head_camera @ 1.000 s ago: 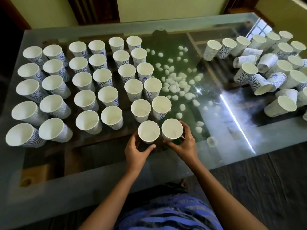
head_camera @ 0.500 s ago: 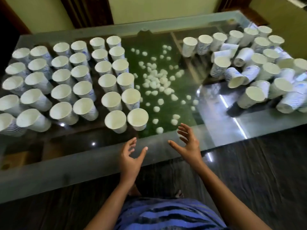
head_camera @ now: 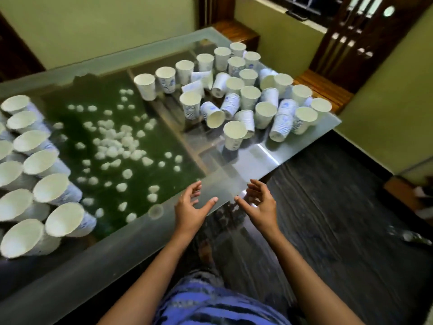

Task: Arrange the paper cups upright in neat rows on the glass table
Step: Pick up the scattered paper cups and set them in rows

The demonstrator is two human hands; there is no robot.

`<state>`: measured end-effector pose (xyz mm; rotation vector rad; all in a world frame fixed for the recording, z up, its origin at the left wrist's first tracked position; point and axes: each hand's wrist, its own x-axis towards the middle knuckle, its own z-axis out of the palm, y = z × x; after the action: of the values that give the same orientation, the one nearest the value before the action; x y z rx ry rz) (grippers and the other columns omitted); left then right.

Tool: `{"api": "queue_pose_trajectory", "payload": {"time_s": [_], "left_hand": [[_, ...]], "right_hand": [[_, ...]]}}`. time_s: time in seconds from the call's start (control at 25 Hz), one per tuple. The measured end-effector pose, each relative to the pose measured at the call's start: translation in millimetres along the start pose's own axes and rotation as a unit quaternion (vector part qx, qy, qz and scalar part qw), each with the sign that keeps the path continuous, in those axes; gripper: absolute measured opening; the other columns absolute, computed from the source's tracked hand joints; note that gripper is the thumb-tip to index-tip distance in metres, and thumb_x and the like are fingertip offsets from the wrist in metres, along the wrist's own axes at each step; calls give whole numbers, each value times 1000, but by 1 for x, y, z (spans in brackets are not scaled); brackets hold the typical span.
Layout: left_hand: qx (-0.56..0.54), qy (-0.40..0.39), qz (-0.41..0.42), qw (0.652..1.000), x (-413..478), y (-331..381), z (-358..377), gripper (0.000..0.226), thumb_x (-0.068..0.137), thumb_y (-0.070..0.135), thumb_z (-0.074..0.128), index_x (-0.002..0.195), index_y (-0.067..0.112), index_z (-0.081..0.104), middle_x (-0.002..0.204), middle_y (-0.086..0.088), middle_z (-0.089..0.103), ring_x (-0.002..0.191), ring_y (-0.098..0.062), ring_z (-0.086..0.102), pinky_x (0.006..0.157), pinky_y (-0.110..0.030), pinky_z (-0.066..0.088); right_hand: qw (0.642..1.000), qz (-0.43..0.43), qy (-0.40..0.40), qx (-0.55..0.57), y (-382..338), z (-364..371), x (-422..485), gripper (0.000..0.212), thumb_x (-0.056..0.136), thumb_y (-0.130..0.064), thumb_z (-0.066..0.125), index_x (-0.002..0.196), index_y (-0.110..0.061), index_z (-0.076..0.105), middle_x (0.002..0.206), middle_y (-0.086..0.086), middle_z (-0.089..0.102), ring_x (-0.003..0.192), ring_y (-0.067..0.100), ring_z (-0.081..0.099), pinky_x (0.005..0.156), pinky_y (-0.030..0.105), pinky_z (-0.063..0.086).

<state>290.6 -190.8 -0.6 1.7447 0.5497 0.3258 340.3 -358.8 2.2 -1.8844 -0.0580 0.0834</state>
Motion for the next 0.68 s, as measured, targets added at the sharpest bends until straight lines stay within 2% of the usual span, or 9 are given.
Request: {"api": "queue_pose_trajectory", "payload": {"time_s": [0.2, 0.36, 0.44, 0.6, 0.68], "left_hand": [[10, -27, 12, 1000, 65, 14, 59, 61, 66, 16, 81, 121, 11, 54, 118, -8, 61, 102, -18, 59, 84, -27, 48], [22, -19, -7, 1000, 121, 26, 101, 80, 63, 19, 83, 132, 10, 44, 134, -9, 50, 117, -18, 50, 100, -35, 43], [31, 1, 1, 1000, 142, 31, 115, 83, 59, 18, 86, 130, 8, 44, 133, -11, 51, 121, -21, 48, 103, -38, 40], [44, 15, 10, 999, 170, 35, 133, 74, 54, 15, 88, 118, 4, 53, 118, -13, 61, 109, -25, 56, 94, -32, 44], [51, 50, 18, 997, 178, 35, 134, 68, 53, 13, 88, 112, 3, 58, 111, -14, 63, 102, -25, 58, 86, -22, 42]], "right_hand": [[999, 21, 37, 3, 7, -26, 61, 55, 72, -15, 79, 120, -14, 52, 107, -2, 60, 93, 0, 60, 76, 9, 49], [999, 32, 25, -8, 3, -34, 127, 56, 74, -18, 77, 123, -11, 51, 113, -2, 58, 101, 11, 59, 84, 26, 51], [999, 32, 14, -17, -1, -32, 157, 55, 74, -17, 77, 123, -9, 51, 114, 0, 59, 102, 13, 59, 86, 29, 51], [998, 60, 17, -21, -1, -20, 209, 50, 77, -17, 75, 120, -5, 53, 115, 7, 61, 103, 18, 60, 87, 31, 51], [997, 68, 25, -30, 0, -10, 226, 48, 75, -18, 76, 116, -4, 54, 112, 8, 61, 100, 18, 59, 85, 32, 50]]}}
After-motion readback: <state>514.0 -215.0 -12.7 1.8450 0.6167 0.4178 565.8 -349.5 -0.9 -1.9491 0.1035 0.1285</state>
